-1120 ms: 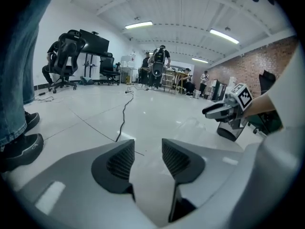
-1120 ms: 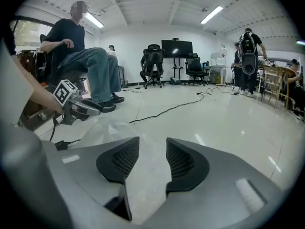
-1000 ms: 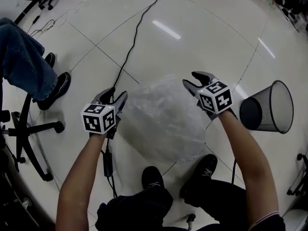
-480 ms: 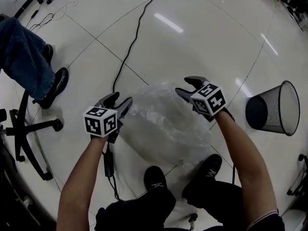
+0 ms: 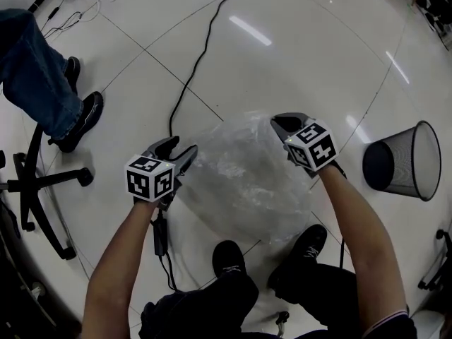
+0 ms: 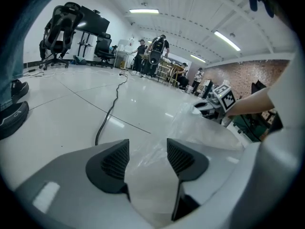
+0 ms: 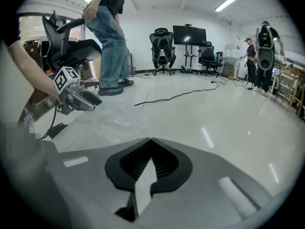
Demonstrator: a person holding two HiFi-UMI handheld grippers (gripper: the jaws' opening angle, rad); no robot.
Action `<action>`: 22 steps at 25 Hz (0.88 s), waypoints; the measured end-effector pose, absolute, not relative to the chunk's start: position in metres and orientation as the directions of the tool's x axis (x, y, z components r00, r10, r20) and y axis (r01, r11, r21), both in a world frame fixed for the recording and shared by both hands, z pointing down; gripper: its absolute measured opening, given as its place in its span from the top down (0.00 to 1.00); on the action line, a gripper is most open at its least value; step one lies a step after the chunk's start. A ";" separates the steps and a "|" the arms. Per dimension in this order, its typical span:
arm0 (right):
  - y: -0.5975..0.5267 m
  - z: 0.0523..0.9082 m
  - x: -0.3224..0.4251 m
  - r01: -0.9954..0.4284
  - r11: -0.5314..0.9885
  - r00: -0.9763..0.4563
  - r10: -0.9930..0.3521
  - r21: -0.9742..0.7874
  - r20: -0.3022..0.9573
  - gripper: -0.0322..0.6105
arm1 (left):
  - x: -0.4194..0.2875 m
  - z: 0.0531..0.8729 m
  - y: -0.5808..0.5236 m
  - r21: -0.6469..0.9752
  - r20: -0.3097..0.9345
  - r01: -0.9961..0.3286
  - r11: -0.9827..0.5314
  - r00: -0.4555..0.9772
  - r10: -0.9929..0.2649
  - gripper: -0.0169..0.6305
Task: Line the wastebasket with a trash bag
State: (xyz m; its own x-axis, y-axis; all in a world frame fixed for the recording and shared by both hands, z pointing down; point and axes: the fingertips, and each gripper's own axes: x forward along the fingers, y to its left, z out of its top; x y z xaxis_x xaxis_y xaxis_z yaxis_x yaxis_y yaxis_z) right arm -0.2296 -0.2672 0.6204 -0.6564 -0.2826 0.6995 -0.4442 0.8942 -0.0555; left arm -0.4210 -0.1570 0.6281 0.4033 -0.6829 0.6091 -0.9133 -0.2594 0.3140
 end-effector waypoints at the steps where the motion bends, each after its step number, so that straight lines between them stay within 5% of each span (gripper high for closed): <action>1: -0.269 0.618 -0.225 -0.454 0.889 -0.654 -0.293 -0.052 0.698 0.95 | -0.419 0.630 -0.154 0.316 0.614 -0.910 -0.269 0.412 -0.674 0.59; 17: -0.279 0.613 -0.179 -0.543 0.839 -0.615 -0.370 -0.033 0.696 0.95 | -0.402 0.653 -0.139 0.331 0.676 -0.889 -0.318 0.458 -0.577 0.61; 21: -0.280 0.609 -0.167 -0.543 0.839 -0.605 -0.376 -0.018 0.702 0.95 | -0.401 0.649 -0.144 0.289 0.689 -0.903 -0.317 0.426 -0.586 0.95; 22: -0.280 0.606 -0.164 -0.541 0.841 -0.603 -0.378 -0.011 0.702 0.95 | -0.400 0.645 -0.146 0.283 0.686 -0.903 -0.322 0.425 -0.591 0.95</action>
State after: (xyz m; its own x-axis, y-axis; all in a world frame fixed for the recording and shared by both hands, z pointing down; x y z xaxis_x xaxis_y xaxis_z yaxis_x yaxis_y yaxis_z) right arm -0.1639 -0.2797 0.6060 -0.6030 -0.3785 0.7022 -0.5410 0.8409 -0.0114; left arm -0.3996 -0.1460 0.6449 0.4255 -0.5908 0.6855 -0.9034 -0.3221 0.2831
